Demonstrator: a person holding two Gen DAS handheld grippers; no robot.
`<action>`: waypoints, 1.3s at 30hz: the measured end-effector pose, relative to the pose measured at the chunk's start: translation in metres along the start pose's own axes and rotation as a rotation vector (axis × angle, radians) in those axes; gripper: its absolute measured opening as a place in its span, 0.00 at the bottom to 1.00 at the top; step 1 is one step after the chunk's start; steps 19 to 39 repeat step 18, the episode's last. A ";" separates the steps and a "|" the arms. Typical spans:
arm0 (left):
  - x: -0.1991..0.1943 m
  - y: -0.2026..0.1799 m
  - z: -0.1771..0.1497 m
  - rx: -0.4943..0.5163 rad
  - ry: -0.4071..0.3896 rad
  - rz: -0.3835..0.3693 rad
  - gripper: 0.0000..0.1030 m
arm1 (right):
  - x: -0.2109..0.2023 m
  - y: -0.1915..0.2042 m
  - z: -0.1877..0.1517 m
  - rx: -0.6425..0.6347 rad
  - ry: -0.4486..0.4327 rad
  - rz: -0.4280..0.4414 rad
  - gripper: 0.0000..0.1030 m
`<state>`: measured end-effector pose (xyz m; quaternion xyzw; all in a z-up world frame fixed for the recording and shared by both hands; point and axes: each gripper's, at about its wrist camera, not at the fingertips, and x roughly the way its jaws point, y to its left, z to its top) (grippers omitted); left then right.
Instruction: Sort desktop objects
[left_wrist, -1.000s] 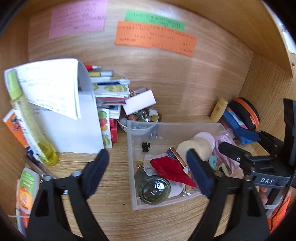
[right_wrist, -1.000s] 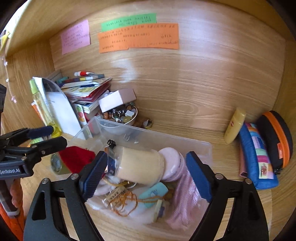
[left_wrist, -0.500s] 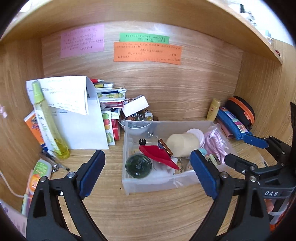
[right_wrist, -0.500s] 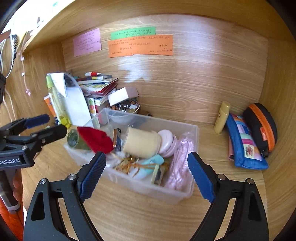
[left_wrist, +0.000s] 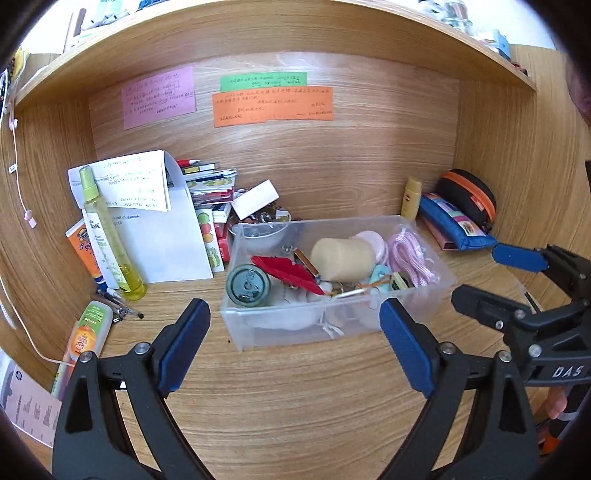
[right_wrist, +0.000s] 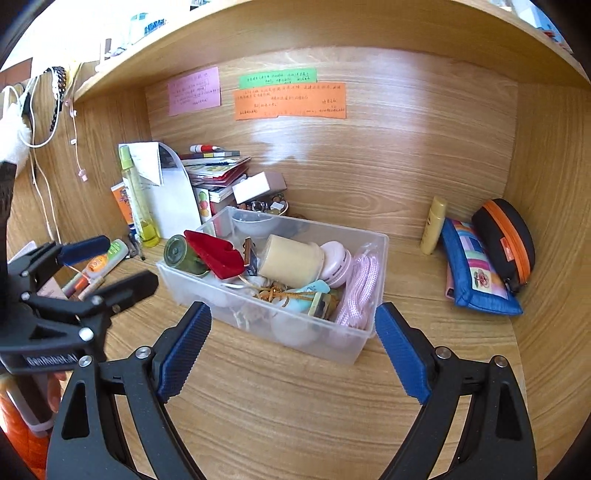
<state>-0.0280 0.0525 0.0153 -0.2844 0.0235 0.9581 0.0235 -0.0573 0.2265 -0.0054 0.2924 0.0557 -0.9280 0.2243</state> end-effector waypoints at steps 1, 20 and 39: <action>-0.001 -0.001 -0.001 -0.002 -0.002 -0.002 0.91 | -0.003 -0.001 -0.001 0.002 -0.003 -0.001 0.87; -0.007 0.004 -0.007 -0.072 -0.034 -0.025 0.92 | -0.010 -0.008 -0.010 0.013 -0.004 0.005 0.94; -0.007 0.004 -0.007 -0.072 -0.034 -0.025 0.92 | -0.010 -0.008 -0.010 0.013 -0.004 0.005 0.94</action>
